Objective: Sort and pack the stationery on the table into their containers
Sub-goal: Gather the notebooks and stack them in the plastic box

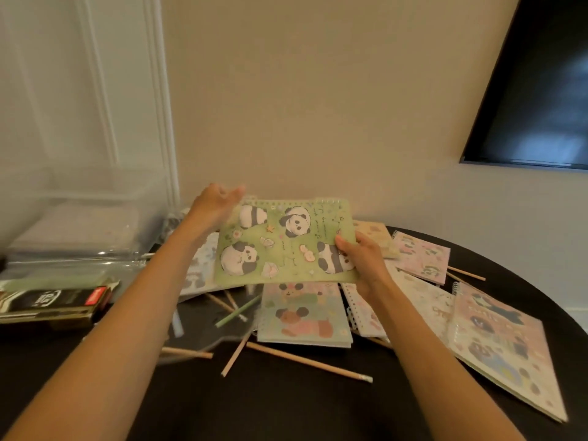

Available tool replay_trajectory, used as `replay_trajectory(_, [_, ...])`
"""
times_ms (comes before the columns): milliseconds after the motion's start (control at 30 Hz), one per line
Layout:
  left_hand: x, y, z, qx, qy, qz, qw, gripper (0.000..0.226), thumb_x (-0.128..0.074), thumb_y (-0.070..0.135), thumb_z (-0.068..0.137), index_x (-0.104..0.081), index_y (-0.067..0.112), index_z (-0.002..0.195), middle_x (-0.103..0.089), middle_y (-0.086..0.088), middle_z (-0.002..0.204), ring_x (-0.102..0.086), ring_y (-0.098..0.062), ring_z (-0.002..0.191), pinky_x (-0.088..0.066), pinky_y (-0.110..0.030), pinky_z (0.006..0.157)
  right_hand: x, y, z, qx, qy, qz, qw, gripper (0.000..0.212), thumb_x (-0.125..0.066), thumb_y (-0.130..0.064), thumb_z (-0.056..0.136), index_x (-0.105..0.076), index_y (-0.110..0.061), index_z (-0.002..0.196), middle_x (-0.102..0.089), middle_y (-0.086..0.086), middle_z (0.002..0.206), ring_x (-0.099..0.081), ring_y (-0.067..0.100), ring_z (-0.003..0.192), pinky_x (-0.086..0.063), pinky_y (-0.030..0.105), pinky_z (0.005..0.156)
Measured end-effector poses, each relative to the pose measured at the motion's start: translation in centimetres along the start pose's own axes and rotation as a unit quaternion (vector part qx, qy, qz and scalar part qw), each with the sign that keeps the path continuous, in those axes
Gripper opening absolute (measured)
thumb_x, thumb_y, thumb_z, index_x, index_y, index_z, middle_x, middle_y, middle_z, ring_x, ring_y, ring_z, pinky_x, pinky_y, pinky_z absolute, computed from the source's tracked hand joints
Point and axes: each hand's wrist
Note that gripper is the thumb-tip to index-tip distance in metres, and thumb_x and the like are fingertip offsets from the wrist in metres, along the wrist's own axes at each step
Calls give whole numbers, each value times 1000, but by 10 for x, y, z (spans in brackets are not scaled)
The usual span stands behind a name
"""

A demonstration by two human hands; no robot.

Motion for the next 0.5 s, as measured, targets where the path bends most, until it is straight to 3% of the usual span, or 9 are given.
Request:
replay_trajectory(67, [2, -16, -13, 40, -65, 8, 997, 34, -45, 42, 95, -58, 12, 104, -58, -5, 96, -56, -21, 83, -47, -32, 74, -11, 8, -10, -16, 13, 31, 999, 17, -50, -5, 94, -63, -12, 102, -70, 9, 100, -67, 25, 86, -57, 38, 74])
replay_trajectory(100, [4, -24, -19, 43, -78, 20, 996, 27, -47, 34, 96, -60, 12, 105, -59, -5, 97, -56, -17, 79, -46, -29, 68, -16, 10, -14, -31, 11, 48, 998, 18, -49, -4, 94, -61, -10, 106, -69, 10, 100, -67, 25, 86, -56, 39, 74])
replay_trajectory(167, [8, -39, -25, 39, -47, 33, 998, 16, -49, 20, 95, -62, 11, 98, -58, -5, 93, -50, -10, 67, -37, -25, 54, -24, 14, -22, -91, -18, 89, 992, 18, -45, -3, 94, -58, -4, 108, -68, 11, 96, -66, 25, 79, -57, 37, 67])
replay_trajectory(267, [17, -54, -25, 35, -9, 14, 999, 13, -47, 14, 95, -56, 13, 86, -49, 0, 76, -43, -10, 66, -31, -23, 54, -31, 12, -32, -173, -71, 112, 976, 17, -40, 0, 93, -55, -6, 96, -67, 12, 91, -68, 21, 66, -57, 31, 53])
replay_trajectory(367, [22, -66, -23, 70, -12, -15, 997, 24, -39, 5, 95, -49, 10, 75, -39, -1, 65, -44, -7, 52, -40, -18, 43, -32, 11, -33, -168, -42, 136, 976, 16, -39, 4, 95, -53, -4, 93, -62, 12, 89, -65, 24, 68, -56, 34, 50])
replay_trajectory(433, [24, -76, -25, 84, -28, 11, 996, 26, -35, -1, 96, -60, 4, 91, -54, -9, 82, -54, -14, 71, -52, -28, 56, -32, 11, -36, -161, -33, 151, 975, 19, -38, 7, 94, -51, -2, 106, -60, 12, 94, -61, 27, 75, -55, 36, 48])
replay_trajectory(500, [27, -92, -22, 59, -43, 113, 991, 31, -38, -3, 94, -59, 3, 117, -54, -14, 125, -53, -28, 108, -47, -35, 82, -27, 14, -38, -181, -22, 166, 969, 30, -38, 8, 94, -47, 0, 122, -58, 17, 104, -63, 31, 76, -55, 33, 42])
Point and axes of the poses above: each hand's wrist, its own z-axis towards the middle knuckle, its own x-axis out of the back of the hand, y = z × x
